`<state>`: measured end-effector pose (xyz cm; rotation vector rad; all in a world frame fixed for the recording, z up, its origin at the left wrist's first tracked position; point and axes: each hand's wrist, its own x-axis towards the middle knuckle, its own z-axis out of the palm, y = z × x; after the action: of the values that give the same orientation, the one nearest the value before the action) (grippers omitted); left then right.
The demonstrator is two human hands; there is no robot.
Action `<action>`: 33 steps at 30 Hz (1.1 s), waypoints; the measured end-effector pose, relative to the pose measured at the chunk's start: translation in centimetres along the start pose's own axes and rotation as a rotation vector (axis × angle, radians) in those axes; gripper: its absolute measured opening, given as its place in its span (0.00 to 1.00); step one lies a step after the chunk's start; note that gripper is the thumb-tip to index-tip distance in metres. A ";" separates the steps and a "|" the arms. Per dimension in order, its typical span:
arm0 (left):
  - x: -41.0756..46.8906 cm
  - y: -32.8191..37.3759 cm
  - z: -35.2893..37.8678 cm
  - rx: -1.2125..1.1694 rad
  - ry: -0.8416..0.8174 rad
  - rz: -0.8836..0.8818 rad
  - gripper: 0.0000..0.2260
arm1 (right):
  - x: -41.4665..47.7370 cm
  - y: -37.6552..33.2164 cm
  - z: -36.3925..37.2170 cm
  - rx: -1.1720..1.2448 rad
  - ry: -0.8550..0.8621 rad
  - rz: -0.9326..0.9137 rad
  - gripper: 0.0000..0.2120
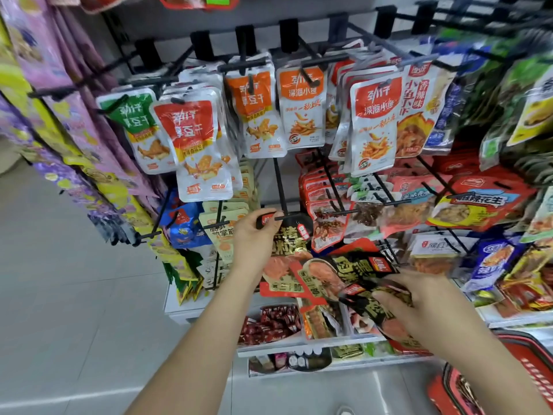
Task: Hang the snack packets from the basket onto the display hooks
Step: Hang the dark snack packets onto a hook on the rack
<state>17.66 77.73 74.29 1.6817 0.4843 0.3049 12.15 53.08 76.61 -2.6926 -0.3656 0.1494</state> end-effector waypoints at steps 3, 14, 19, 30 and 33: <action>0.4 0.1 -0.1 0.032 -0.017 0.047 0.13 | 0.2 0.1 0.3 0.064 0.007 0.009 0.13; 0.0 -0.5 0.3 0.166 0.006 0.269 0.14 | -0.1 0.4 1.5 0.188 -0.014 0.010 0.11; 0.7 -1.4 0.6 0.431 -0.035 0.366 0.16 | -0.3 1.1 1.8 0.266 0.017 0.025 0.07; -5.5 -0.5 -3.2 0.238 -0.084 0.312 0.15 | -0.6 1.4 1.6 0.612 0.073 0.145 0.13; -7.9 0.5 -3.2 0.016 -0.270 0.029 0.10 | -0.5 0.1 1.2 0.733 0.044 0.116 0.09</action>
<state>9.36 76.71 75.91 1.7158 0.2618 0.0922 11.48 53.30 75.46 -1.9855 -0.1036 0.2094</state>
